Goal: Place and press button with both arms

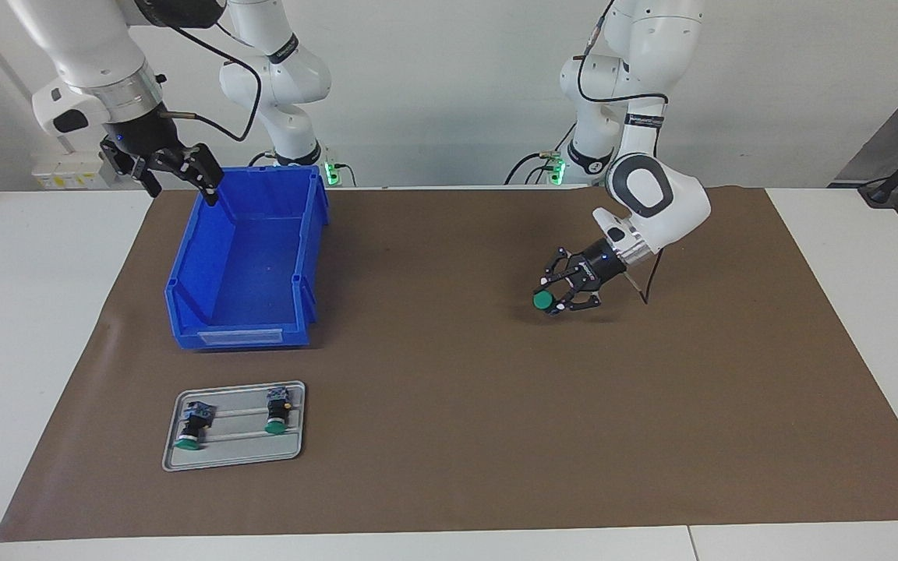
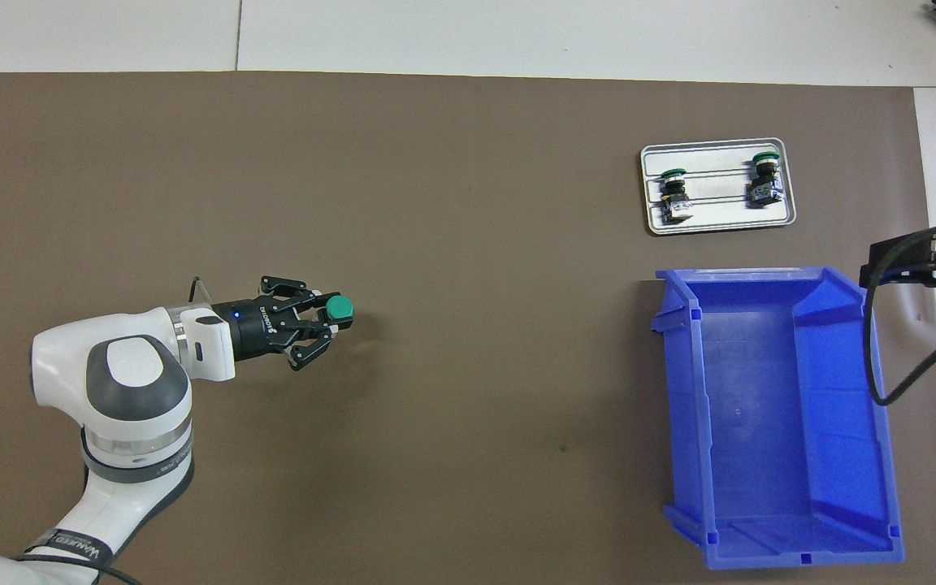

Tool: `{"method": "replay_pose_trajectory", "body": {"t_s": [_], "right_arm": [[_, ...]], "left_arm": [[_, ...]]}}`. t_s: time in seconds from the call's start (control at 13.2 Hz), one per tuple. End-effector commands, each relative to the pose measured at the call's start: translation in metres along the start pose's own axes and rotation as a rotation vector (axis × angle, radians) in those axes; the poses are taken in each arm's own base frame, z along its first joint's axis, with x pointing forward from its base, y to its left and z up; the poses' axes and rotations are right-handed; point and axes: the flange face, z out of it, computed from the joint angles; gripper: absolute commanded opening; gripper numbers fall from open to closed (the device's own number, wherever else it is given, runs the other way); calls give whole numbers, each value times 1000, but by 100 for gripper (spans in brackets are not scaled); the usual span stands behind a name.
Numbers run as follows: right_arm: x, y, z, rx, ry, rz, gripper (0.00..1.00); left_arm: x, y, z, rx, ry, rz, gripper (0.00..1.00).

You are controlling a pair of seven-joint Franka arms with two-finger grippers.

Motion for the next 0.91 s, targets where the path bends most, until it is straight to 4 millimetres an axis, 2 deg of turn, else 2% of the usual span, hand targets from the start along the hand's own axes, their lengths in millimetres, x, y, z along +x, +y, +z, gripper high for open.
{"method": "replay_pose_trajectory", "body": {"t_s": [0.0,0.46,0.61,0.83], "right_arm": [[-3,7,0,15,3,-13,100],[-3,6,-1,16,3,-16,100],[-3,7,-2,17,5,-15,100],[-4,6,-3,19,7,-9,100]], "left_arm": [[-13,8,8,-31,96,-5,0],[-46,13,-3,-96,265,26,0],[-69,14,-13,-84,324,51,0],[-83,22,-13,-102,341,68,0]]}}
